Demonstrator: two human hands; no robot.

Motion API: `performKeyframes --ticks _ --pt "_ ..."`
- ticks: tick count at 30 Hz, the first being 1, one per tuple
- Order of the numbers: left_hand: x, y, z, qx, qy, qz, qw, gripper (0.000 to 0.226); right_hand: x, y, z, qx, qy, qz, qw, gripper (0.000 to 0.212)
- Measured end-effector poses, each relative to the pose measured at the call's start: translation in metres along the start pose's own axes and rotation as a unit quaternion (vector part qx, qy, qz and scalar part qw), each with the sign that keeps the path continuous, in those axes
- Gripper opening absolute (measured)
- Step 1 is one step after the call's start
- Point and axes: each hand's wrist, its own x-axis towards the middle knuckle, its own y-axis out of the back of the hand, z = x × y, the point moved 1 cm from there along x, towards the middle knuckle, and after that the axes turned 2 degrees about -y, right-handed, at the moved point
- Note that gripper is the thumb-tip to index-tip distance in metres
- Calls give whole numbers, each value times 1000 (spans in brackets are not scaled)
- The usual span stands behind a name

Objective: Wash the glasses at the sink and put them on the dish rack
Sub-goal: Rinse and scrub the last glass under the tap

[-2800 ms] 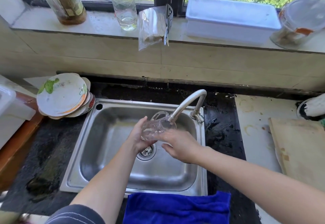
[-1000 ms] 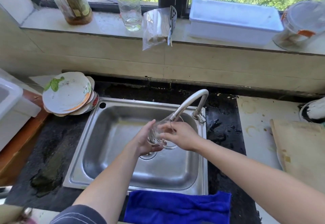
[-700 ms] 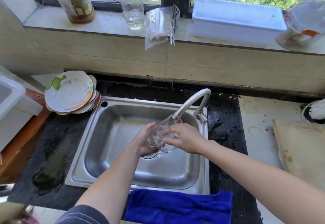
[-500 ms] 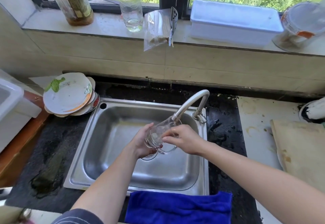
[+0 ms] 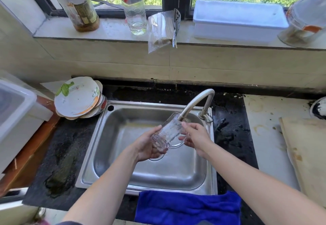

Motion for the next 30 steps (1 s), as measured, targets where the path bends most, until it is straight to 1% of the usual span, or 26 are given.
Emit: performKeyframes --ticks 3,6,8,11,13,14,17,18,21,23,25,26,28,30 --pt "-5 -11 3 87 -5 41 995 54 1 1 10 19 -91 31 995 30" --pt "-5 -17 7 155 -27 53 986 42 10 11 7 5 -114 40 993 31" --pt "0 -21 13 146 -69 58 985 35 13 18 1 -22 -117 15 993 31" --pt "6 -34 29 153 -160 76 972 34 12 21 -9 -67 -116 -33 990 31" --pt "8 -41 40 180 -202 90 958 19 11 20 -16 -88 -113 -64 988 28" --pt "9 -42 44 182 -212 96 955 14 12 19 -19 -97 -112 -76 986 27" --pt "9 -43 52 149 -223 103 958 29 11 21 -23 -123 -101 -79 984 29" --pt "9 -43 52 141 -226 112 957 31 10 21 -22 -120 -97 -74 985 29" --pt "12 -41 46 88 -231 170 954 32 4 29 -12 -84 -94 -72 989 31" --pt "15 -39 40 42 -229 210 950 31 1 36 -3 -50 -122 -99 986 39" --pt "17 -40 39 28 -240 228 943 30 1 36 4 -1 -151 -135 979 46" --pt "16 -41 38 33 -246 229 941 29 3 33 3 26 -153 -135 979 46" --pt "13 -40 38 41 -239 209 947 24 6 26 -2 47 -136 -98 985 41" --pt "10 -36 39 57 -224 187 955 14 12 28 -8 8 -106 -80 991 38"
